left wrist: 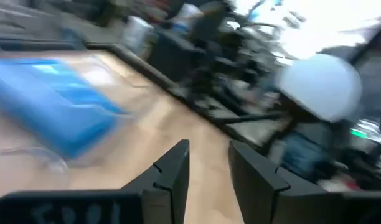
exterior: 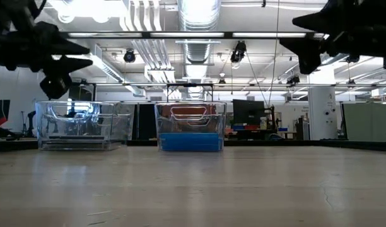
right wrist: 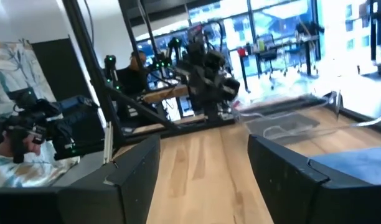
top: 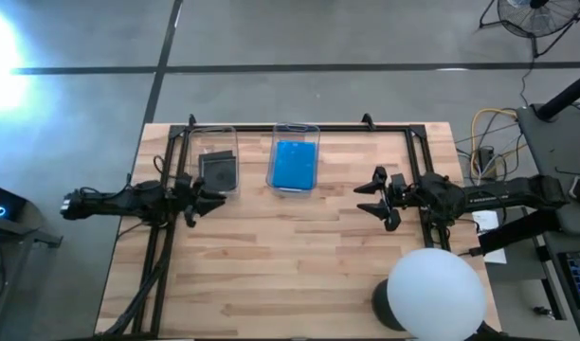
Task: Pick & place jewel cases by type
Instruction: Return to Home Position
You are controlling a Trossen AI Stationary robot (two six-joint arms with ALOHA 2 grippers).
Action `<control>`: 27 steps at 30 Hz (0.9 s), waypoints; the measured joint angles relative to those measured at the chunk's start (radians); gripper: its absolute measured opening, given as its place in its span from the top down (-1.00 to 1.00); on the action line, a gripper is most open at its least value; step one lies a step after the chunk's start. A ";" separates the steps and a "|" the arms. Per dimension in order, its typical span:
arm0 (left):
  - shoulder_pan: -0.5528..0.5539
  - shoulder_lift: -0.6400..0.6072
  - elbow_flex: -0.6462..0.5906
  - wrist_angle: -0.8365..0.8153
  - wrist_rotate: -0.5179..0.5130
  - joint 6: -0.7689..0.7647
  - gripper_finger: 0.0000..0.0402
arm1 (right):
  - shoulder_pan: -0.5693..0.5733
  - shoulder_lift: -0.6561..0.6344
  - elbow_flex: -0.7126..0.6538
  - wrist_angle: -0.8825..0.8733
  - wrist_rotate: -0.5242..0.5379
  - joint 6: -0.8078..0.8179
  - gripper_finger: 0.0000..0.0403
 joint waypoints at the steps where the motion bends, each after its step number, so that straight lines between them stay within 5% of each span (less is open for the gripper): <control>1: 0.000 0.000 -0.007 0.002 -0.049 -0.001 0.53 | 0.000 0.000 -0.014 0.022 0.000 -0.010 -0.16; 6: 0.001 0.003 -0.012 0.024 -0.278 -0.024 0.53 | -0.001 -0.007 -0.095 0.113 0.001 -0.022 -0.16; 10: 0.001 0.008 -0.017 0.040 -0.307 -0.139 0.53 | 0.000 -0.011 -0.102 0.098 0.002 -0.013 -0.18; 16: 0.001 0.005 -0.026 0.069 -0.002 0.061 0.53 | -0.001 -0.018 -0.102 0.100 0.001 -0.010 -0.19; 23: 0.002 0.005 -0.046 0.087 0.039 0.152 0.53 | 0.000 -0.016 -0.102 0.092 0.001 0.009 -0.17; 27: 0.001 0.008 -0.047 0.081 0.172 0.237 0.53 | 0.000 -0.011 -0.102 0.066 0.008 0.009 -0.18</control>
